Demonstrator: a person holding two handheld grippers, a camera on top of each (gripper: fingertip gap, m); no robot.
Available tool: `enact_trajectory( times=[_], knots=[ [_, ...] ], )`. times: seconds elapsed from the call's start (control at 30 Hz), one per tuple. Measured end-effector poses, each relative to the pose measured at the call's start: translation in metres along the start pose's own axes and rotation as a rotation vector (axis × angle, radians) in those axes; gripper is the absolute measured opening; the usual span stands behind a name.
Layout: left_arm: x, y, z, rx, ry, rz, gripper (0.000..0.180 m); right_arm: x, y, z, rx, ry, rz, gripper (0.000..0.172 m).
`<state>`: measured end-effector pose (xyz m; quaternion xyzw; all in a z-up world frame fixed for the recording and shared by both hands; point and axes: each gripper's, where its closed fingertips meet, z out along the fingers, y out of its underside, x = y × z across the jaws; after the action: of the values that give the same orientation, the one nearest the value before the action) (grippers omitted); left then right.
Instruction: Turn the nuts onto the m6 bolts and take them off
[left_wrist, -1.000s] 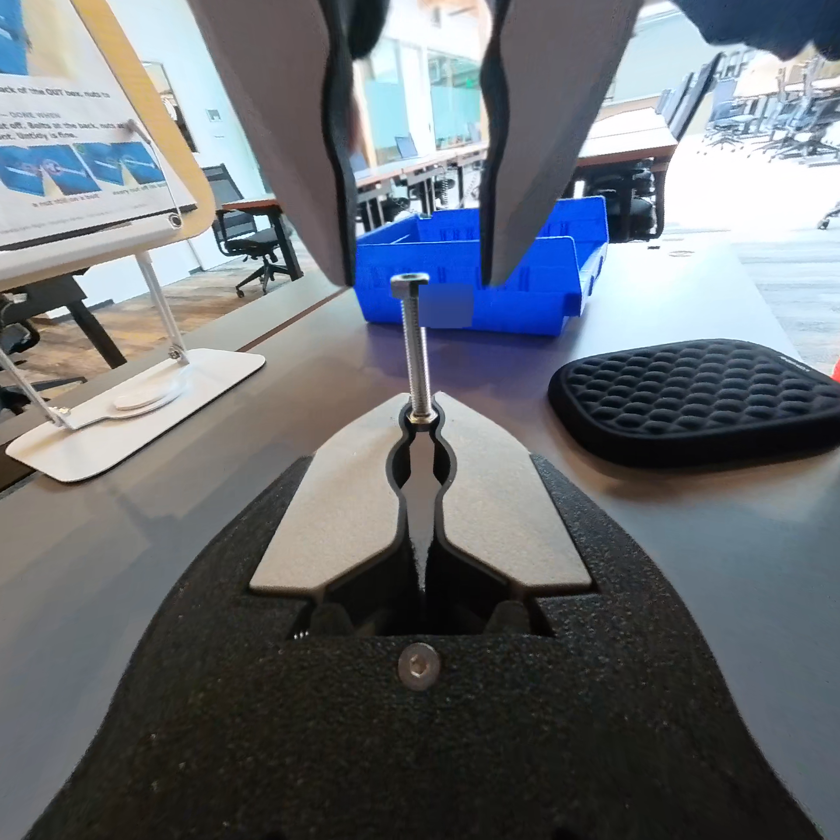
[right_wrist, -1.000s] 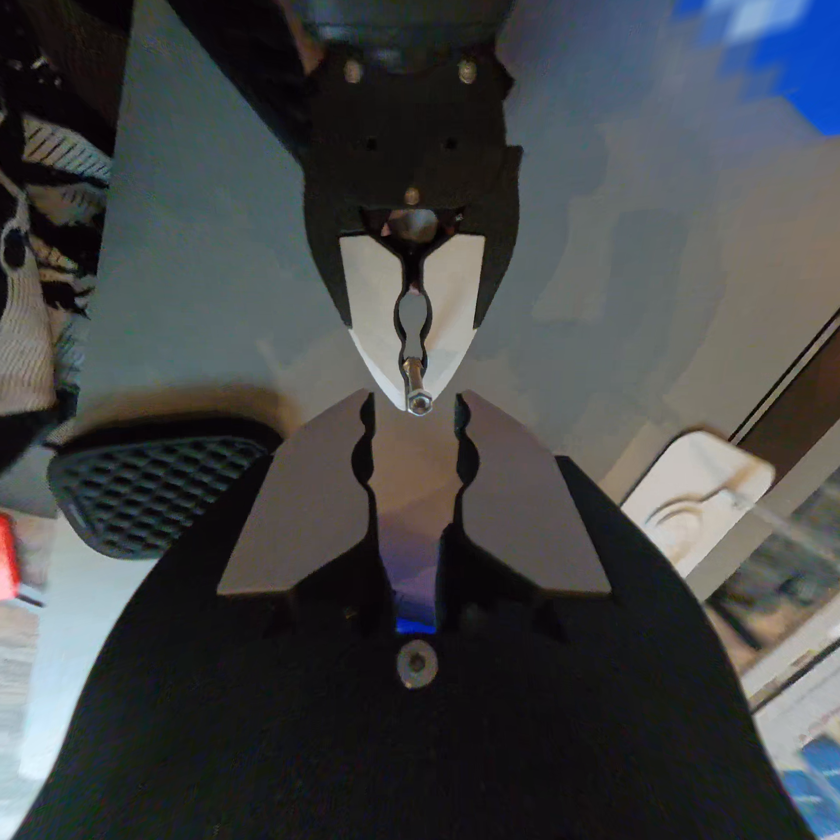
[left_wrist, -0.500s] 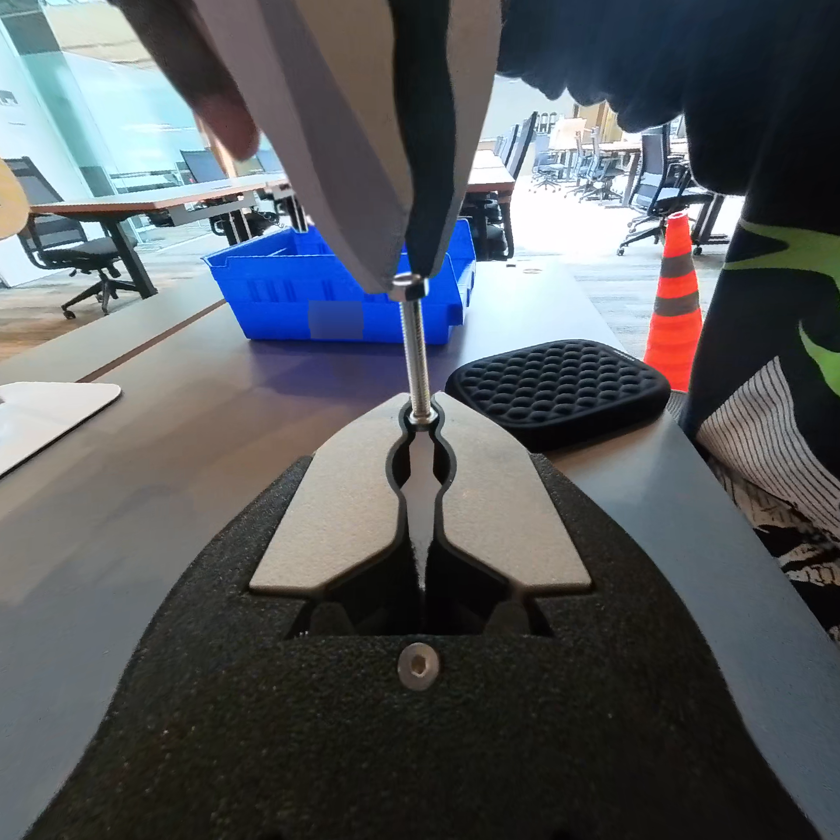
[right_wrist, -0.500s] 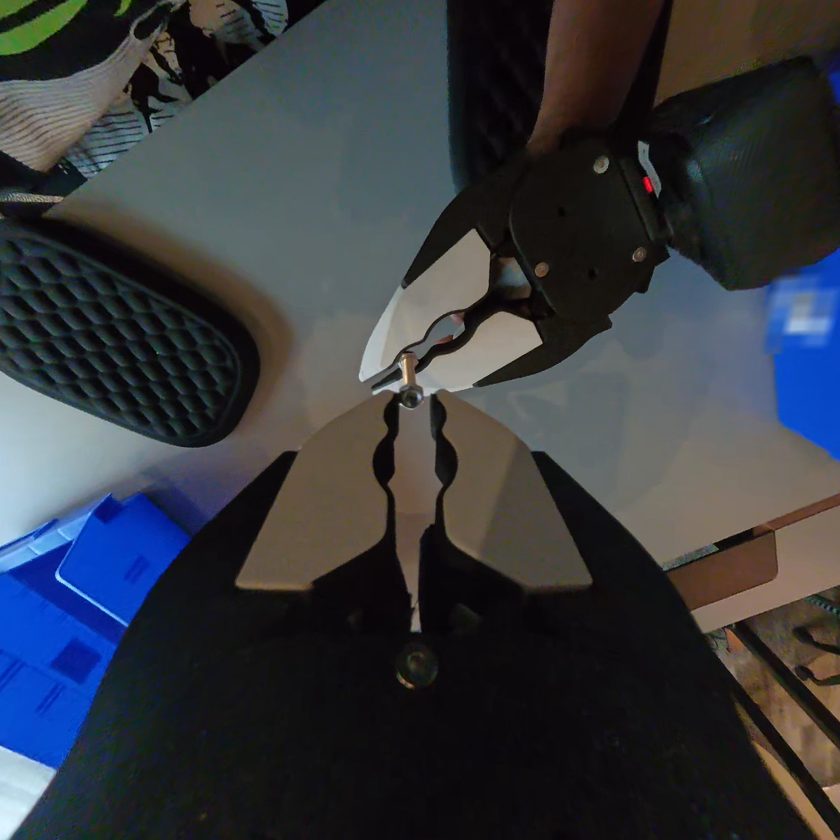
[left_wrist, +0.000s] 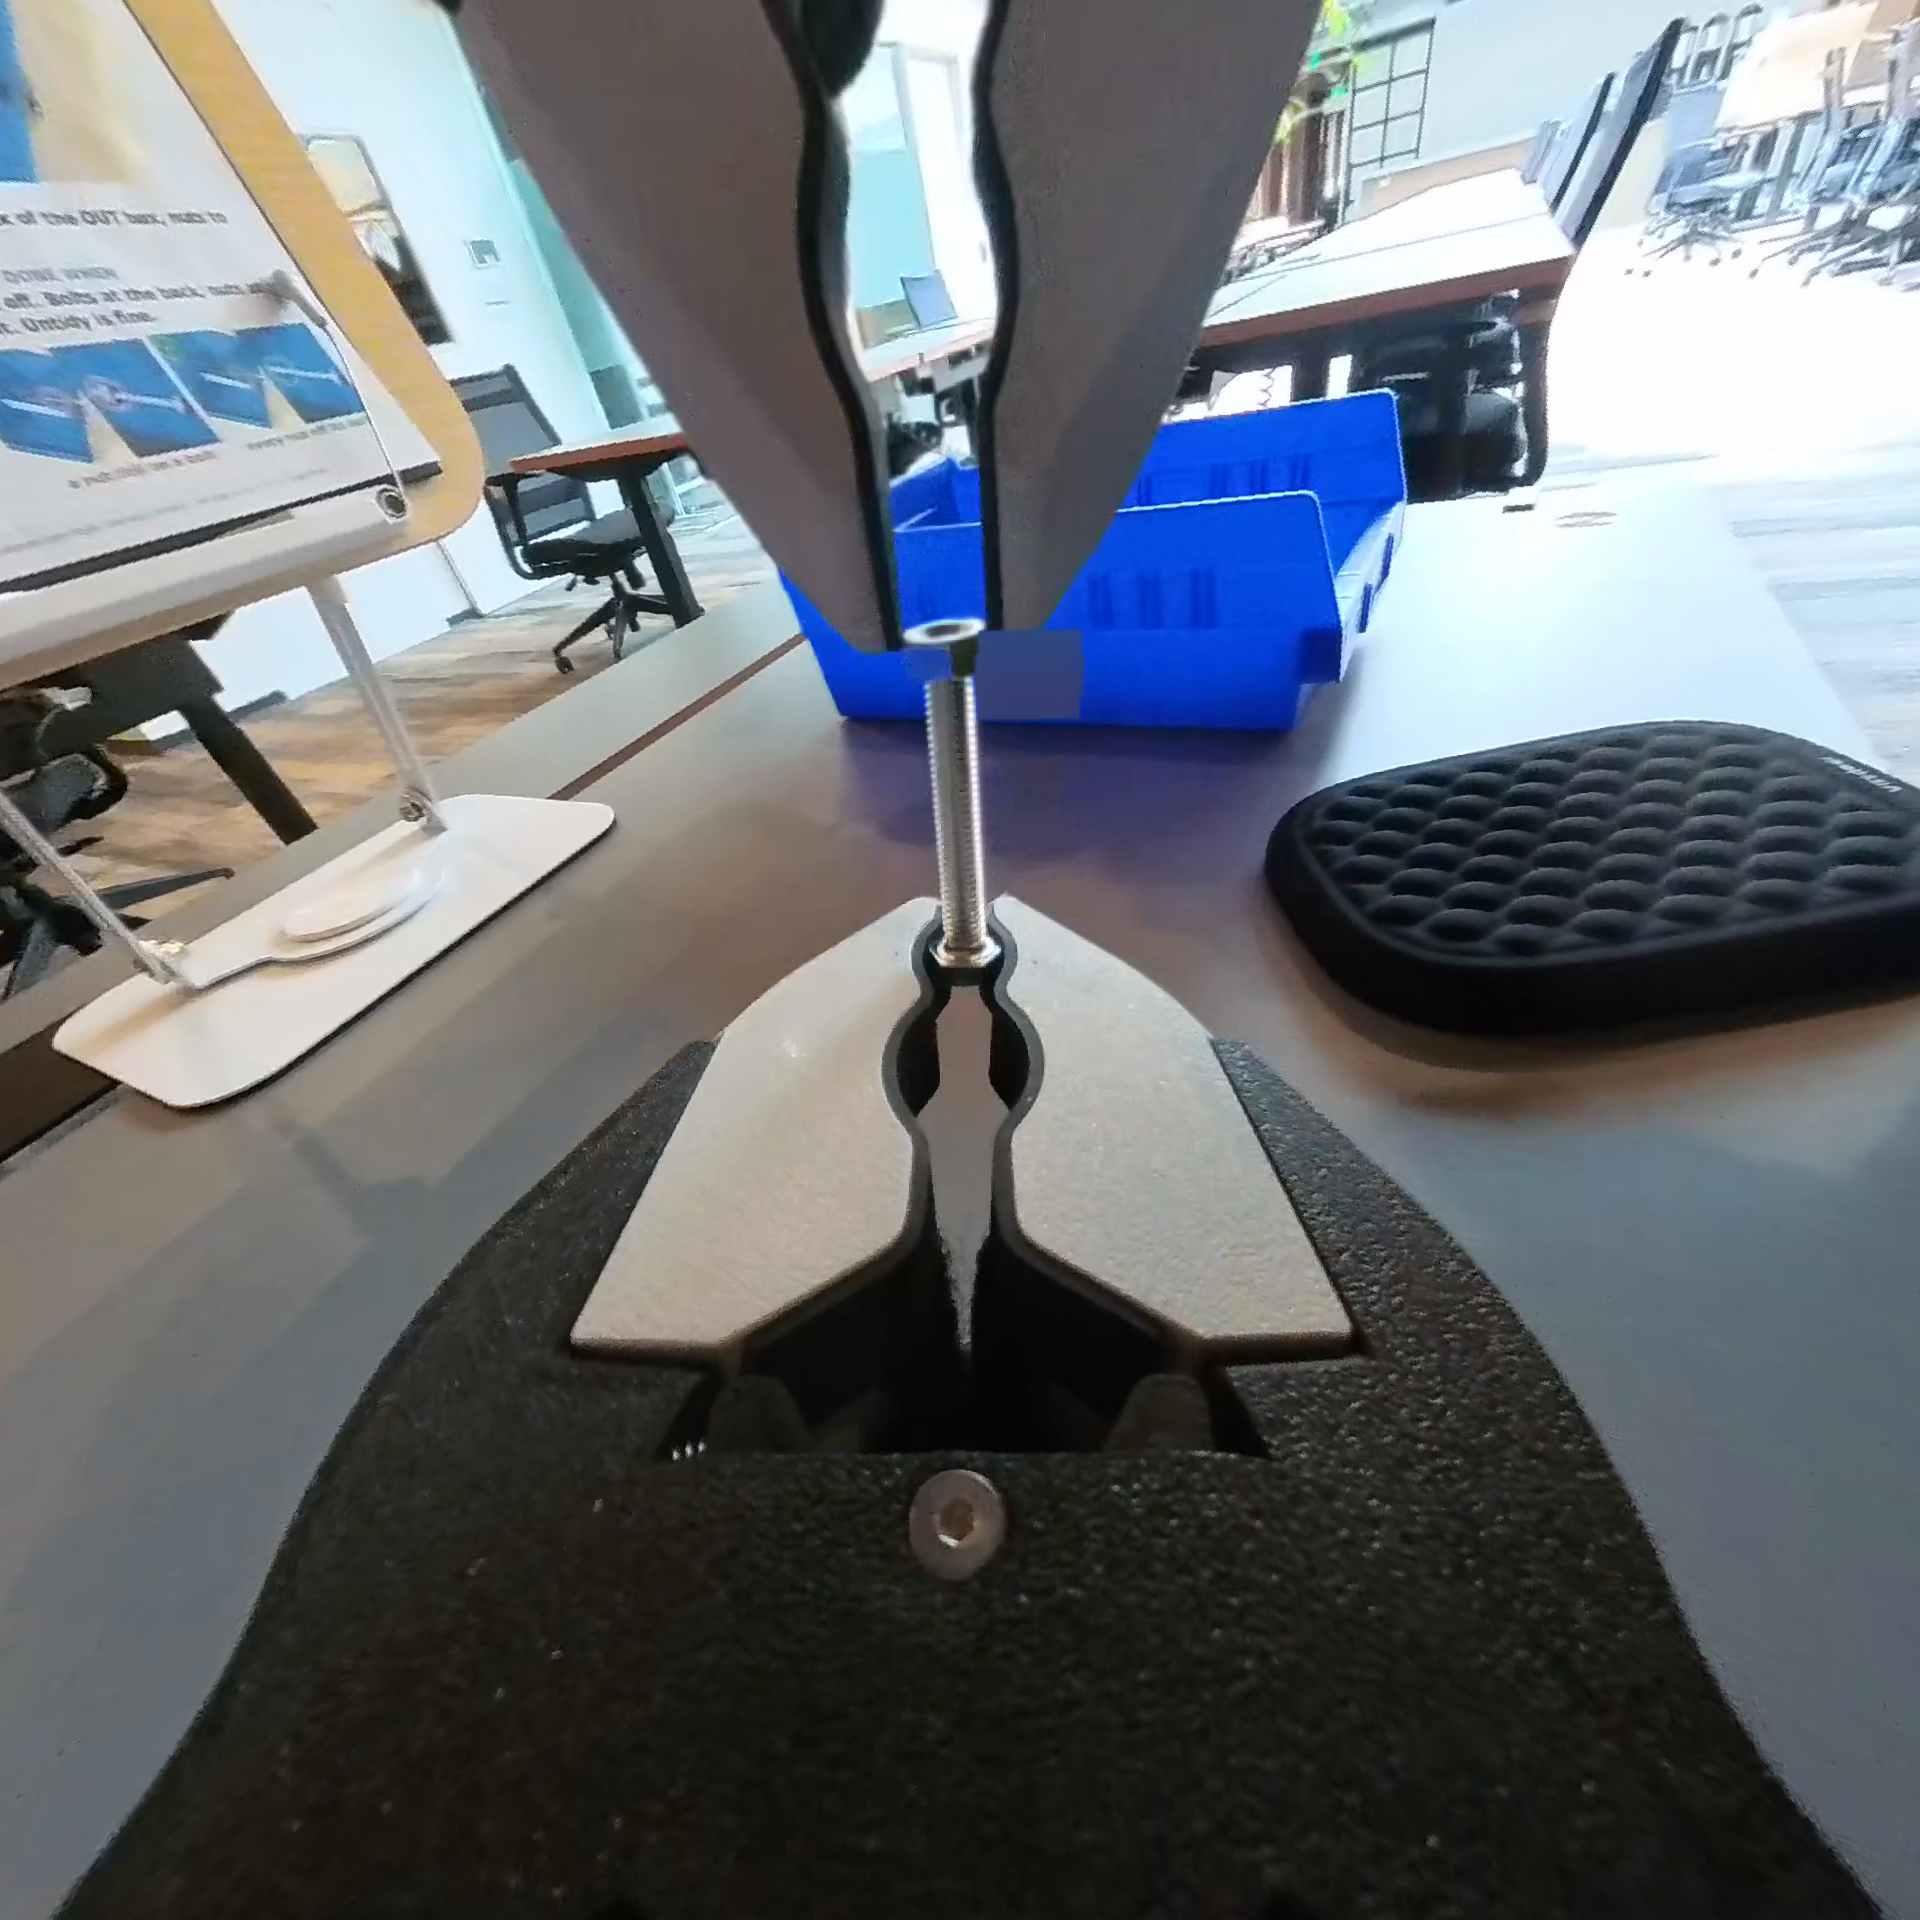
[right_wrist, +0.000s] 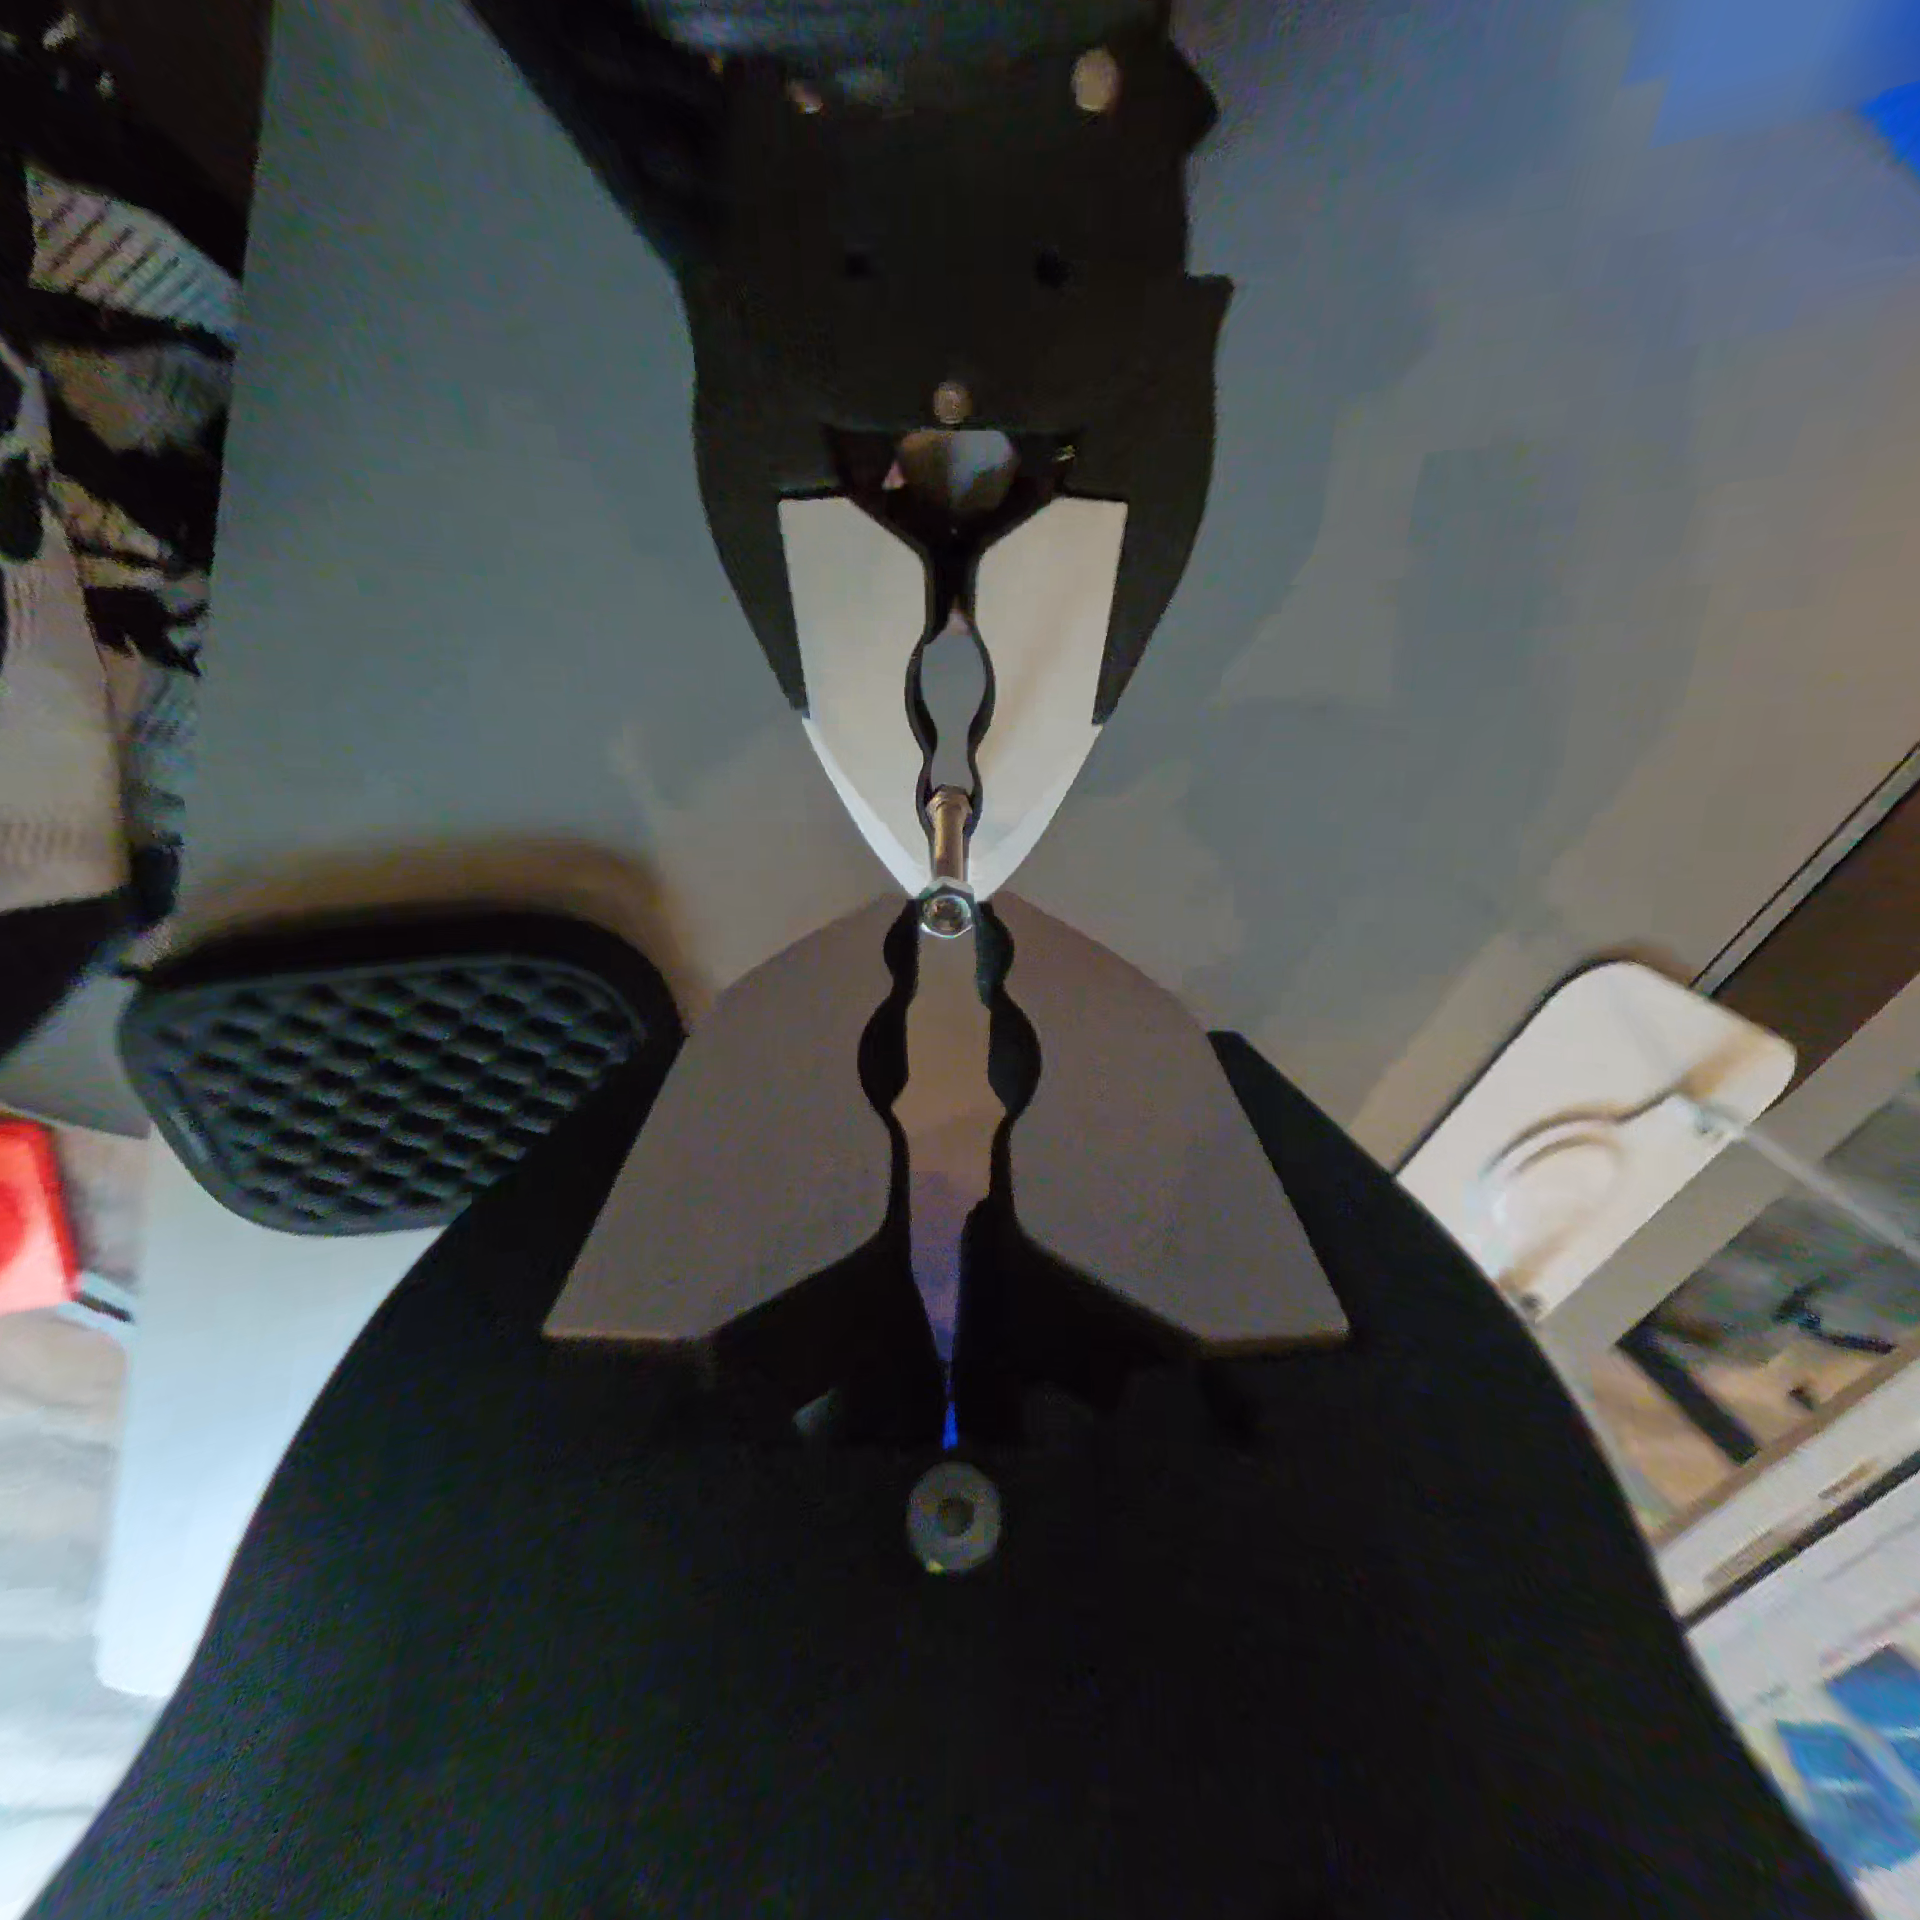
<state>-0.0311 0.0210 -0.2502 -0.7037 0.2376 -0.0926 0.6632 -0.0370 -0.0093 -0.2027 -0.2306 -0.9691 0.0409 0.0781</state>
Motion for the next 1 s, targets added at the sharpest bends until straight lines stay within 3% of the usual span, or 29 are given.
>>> enact_trajectory(
  times=[0.13,0.3,0.47,0.77,1.0],
  knots=[
    [0.004,-0.002,0.000,0.013,0.038,-0.004,0.004,-0.001,0.000,-0.003,0.012,0.003,0.011,0.022],
    [0.020,-0.009,-0.004,0.069,0.188,-0.063,0.004,-0.016,-0.001,-0.013,0.067,-0.035,-0.462,0.034],
    [0.034,-0.011,-0.007,0.086,0.314,-0.117,0.004,-0.020,-0.011,-0.009,0.103,-0.082,-0.623,0.028],
    [0.042,-0.012,-0.008,0.087,0.363,-0.119,0.004,-0.024,-0.009,-0.003,0.076,-0.140,-0.651,0.010],
    [0.021,-0.005,-0.002,0.026,0.185,-0.142,0.004,-0.006,0.001,0.001,-0.044,-0.044,-0.383,0.010]
  ],
)
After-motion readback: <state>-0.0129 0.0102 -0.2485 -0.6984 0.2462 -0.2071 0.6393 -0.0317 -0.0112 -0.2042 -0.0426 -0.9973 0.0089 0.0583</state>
